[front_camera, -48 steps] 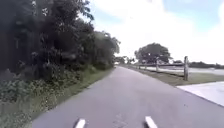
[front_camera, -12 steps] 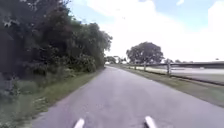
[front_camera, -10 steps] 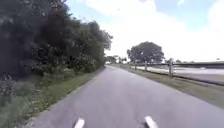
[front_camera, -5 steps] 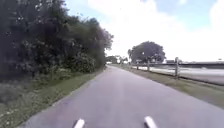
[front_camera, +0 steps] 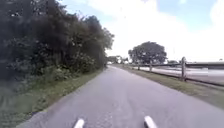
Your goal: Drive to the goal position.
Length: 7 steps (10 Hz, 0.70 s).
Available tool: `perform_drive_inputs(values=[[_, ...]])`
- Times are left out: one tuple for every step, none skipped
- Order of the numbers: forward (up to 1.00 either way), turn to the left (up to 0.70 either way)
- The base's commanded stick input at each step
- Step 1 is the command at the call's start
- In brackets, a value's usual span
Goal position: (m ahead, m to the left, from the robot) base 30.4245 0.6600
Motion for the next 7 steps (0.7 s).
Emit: perform_drive_inputs(values=[[0.70,0.00],[0.70,0.00],[0.70,0.00],[0.70,0.00],[0.70,0.00],[0.70,0.00],[0.70,0.00]])
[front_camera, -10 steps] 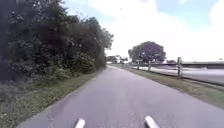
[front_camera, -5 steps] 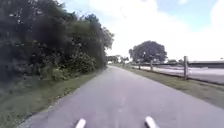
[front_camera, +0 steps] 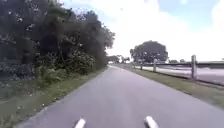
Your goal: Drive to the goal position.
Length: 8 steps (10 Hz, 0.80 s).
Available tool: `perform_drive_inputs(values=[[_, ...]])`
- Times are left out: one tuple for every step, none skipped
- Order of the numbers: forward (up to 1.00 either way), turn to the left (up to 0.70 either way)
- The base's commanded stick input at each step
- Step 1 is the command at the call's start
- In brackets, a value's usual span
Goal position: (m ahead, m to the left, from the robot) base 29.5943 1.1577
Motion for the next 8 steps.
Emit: perform_drive_inputs(values=[[0.70,0.00],[0.70,0.00],[0.70,0.00],[0.70,0.00],[0.70,0.00],[0.70,0.00],[0.70,0.00],[0.70,0.00]])
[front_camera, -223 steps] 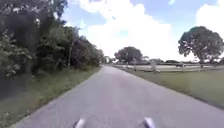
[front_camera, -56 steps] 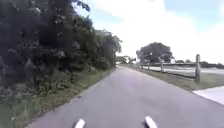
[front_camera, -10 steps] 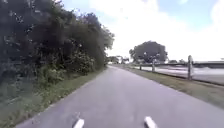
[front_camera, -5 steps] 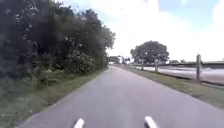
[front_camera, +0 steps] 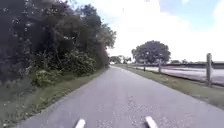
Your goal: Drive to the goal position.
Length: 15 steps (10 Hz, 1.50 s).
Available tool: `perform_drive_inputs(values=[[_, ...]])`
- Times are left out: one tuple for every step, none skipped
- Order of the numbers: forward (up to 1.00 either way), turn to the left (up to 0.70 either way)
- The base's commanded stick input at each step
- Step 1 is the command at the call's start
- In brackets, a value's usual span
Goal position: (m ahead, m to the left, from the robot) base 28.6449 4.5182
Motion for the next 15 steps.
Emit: perform_drive_inputs(values=[[0.70,0.00],[0.70,0.00],[0.70,0.00],[0.70,0.00],[0.70,0.00],[0.70,0.00],[0.70,0.00],[0.70,0.00],[0.70,0.00],[0.70,0.00],[0.70,0.00],[0.70,0.00],[0.70,0.00],[0.70,0.00],[0.70,0.00]])
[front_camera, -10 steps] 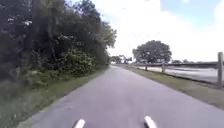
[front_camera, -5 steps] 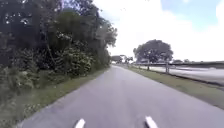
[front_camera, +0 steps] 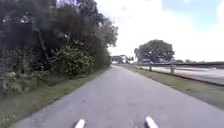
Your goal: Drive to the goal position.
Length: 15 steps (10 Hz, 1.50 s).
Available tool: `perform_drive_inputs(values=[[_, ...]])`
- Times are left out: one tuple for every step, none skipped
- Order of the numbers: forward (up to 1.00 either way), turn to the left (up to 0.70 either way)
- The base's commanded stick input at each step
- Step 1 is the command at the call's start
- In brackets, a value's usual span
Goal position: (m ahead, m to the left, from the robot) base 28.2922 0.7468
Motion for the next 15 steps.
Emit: perform_drive_inputs(values=[[0.70,0.00],[0.70,0.00],[0.70,0.00],[0.70,0.00],[0.70,0.00],[0.70,0.00],[0.70,0.00],[0.70,0.00],[0.70,0.00],[0.70,0.00],[0.70,0.00],[0.70,0.00],[0.70,0.00],[0.70,0.00],[0.70,0.00]])
